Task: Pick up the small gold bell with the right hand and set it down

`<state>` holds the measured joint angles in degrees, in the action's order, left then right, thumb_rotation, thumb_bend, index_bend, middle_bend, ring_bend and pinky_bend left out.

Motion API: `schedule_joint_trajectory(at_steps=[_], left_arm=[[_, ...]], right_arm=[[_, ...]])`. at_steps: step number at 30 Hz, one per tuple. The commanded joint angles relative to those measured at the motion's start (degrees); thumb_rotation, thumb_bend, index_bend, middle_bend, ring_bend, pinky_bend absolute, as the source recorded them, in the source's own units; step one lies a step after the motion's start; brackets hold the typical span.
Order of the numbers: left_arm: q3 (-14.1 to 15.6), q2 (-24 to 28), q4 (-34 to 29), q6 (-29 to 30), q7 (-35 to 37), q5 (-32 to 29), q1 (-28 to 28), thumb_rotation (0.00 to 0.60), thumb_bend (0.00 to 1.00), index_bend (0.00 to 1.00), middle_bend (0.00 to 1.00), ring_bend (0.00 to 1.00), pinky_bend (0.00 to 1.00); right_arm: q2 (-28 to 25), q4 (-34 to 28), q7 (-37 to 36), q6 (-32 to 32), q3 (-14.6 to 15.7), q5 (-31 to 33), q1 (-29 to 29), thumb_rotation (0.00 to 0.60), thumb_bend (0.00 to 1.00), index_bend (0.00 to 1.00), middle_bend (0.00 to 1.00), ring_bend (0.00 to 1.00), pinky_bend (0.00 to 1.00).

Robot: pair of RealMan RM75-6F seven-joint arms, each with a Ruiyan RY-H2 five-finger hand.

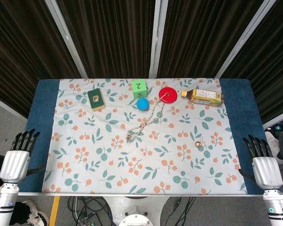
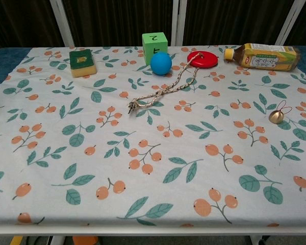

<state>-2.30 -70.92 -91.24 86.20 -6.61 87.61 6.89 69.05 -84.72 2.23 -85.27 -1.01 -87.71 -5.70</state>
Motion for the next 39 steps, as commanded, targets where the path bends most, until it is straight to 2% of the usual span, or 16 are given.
schedule_joint_trajectory(at_steps=[1, 10, 14, 17, 23, 30, 39], left_arm=[[0.0, 0.0, 0.2, 0.0, 0.1, 0.2, 0.0, 0.6, 0.0, 0.0, 0.0, 0.0, 0.0], [0.6, -0.4, 0.1, -0.9, -0.3, 0.5, 0.3, 0.6, 0.0, 0.0, 0.0, 0.0, 0.01], [0.9, -1.1, 0.6, -1.6, -0.2, 0.5, 0.4, 0.6, 0.0, 0.0, 0.0, 0.0, 0.01], [0.9, -1.8, 1.4, -1.4, 0.1, 0.6, 0.4, 0.6, 0.0, 0.0, 0.0, 0.0, 0.01], [0.7, -1.9, 1.7, -1.6, 0.2, 0.5, 0.6, 0.6, 0.0, 0.0, 0.0, 0.0, 0.01], [0.8, -1.5, 1.2, -1.8, -0.1, 0.3, 0.6, 0.6, 0.0, 0.0, 0.0, 0.0, 0.0], [0.7, -1.9, 1.5, -2.4, -0.2, 0.2, 1.0, 0.6, 0.0, 0.0, 0.0, 0.0, 0.0]], right_arm=[[0.1, 0.2, 0.0, 0.2, 0.0, 0.1, 0.1, 0.6, 0.0, 0.0, 0.0, 0.0, 0.0], [0.3, 0.4, 0.0, 2.5, -0.4, 1.3, -0.5, 0.6, 0.01, 0.0, 0.0, 0.0, 0.0], [-0.4, -0.2, 1.8, 5.5, -0.9, 2.2, -2.0, 0.6, 0.01, 0.0, 0.0, 0.0, 0.0], [-1.6, -1.1, 4.5, 8.4, -1.7, 2.4, -4.3, 0.6, 0.07, 0.0, 0.0, 0.0, 0.0], [-2.5, -2.9, 9.3, 16.4, -3.6, 3.6, -10.3, 0.6, 0.11, 0.0, 0.0, 0.0, 0.0], [-1.2, -4.0, 11.1, 25.0, -4.5, 4.5, -16.7, 0.6, 0.16, 0.0, 0.0, 0.0, 0.0], [2.6, -1.8, 17.6, 31.9, -5.3, 8.2, -22.4, 0.6, 0.17, 0.09, 0.0, 0.0, 0.0]])
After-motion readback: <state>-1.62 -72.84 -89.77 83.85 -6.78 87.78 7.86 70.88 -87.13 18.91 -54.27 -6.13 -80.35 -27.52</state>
